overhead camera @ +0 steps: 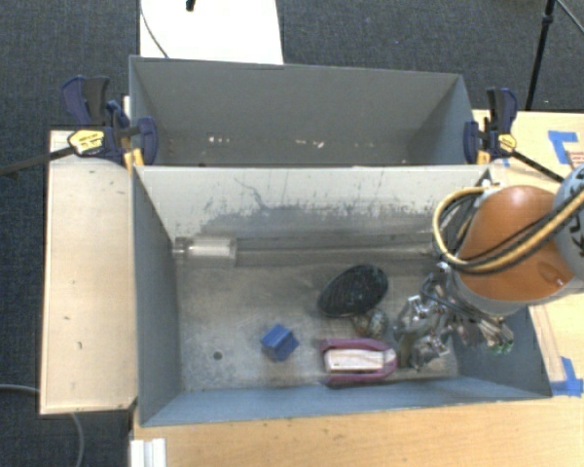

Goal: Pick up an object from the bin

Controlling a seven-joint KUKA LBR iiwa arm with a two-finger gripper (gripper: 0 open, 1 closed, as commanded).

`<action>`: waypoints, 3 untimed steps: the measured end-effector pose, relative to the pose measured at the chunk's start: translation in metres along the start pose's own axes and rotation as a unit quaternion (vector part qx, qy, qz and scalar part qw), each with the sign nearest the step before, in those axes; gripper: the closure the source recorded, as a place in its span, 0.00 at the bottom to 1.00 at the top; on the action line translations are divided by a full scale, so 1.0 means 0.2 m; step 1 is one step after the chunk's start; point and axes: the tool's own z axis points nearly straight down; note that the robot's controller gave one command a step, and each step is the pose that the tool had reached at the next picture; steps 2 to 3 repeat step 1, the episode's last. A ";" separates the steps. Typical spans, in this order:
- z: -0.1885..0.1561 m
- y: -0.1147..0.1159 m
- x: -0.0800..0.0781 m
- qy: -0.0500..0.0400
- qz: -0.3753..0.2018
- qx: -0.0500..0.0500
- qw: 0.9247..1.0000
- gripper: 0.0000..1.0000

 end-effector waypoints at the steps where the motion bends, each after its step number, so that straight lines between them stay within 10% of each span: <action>1: -0.66 0.06 -0.02 -0.008 -0.005 0.002 1.000 1.00; 3: -0.66 0.06 -0.02 -0.008 -0.005 0.002 1.000 1.00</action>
Offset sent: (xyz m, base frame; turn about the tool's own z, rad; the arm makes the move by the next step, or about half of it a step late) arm -0.0007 0.0130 0.1276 -0.0044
